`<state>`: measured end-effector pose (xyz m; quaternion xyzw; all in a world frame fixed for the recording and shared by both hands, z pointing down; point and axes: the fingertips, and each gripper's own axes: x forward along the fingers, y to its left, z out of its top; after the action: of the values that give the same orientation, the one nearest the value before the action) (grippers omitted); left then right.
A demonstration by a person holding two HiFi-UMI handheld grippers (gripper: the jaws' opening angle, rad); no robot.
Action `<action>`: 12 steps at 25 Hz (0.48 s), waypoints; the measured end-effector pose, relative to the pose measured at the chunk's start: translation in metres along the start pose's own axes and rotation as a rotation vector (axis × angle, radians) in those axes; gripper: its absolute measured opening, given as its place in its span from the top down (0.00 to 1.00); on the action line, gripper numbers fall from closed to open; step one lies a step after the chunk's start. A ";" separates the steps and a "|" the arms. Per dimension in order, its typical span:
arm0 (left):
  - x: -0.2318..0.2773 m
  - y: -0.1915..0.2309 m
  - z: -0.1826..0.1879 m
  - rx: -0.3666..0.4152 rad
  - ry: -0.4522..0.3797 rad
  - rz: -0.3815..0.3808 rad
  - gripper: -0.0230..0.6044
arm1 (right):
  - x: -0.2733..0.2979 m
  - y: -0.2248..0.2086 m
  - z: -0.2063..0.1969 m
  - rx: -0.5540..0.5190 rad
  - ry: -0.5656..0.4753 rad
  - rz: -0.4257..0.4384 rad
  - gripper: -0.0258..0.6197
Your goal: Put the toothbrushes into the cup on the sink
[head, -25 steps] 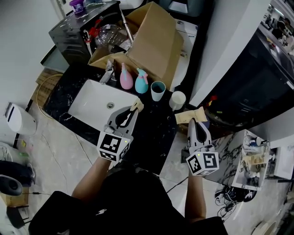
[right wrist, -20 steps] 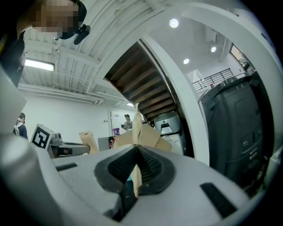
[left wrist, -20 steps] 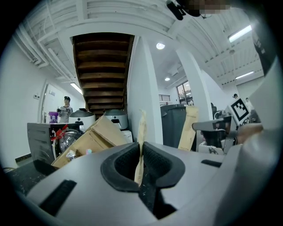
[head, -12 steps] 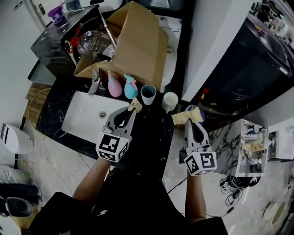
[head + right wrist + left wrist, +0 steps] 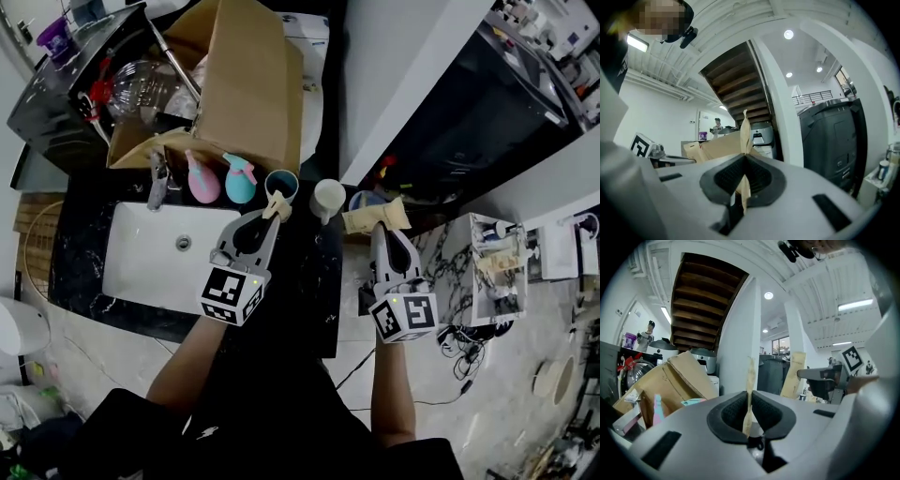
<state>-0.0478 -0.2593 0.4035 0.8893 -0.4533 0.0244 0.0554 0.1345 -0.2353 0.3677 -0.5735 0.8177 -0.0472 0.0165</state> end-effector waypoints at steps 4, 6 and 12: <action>0.011 -0.003 -0.002 -0.023 -0.017 -0.060 0.91 | 0.017 0.004 0.001 -0.037 0.002 -0.034 0.96; 0.014 -0.003 -0.005 -0.037 -0.020 -0.078 0.91 | 0.024 0.007 0.002 -0.062 0.005 -0.045 0.96; 0.019 -0.004 -0.013 -0.056 -0.014 -0.120 0.91 | 0.048 0.012 0.001 -0.109 0.014 -0.057 0.96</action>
<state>-0.0332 -0.2706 0.4180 0.9132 -0.4000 0.0024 0.0783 0.1068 -0.2768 0.3665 -0.5963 0.8024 -0.0070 -0.0221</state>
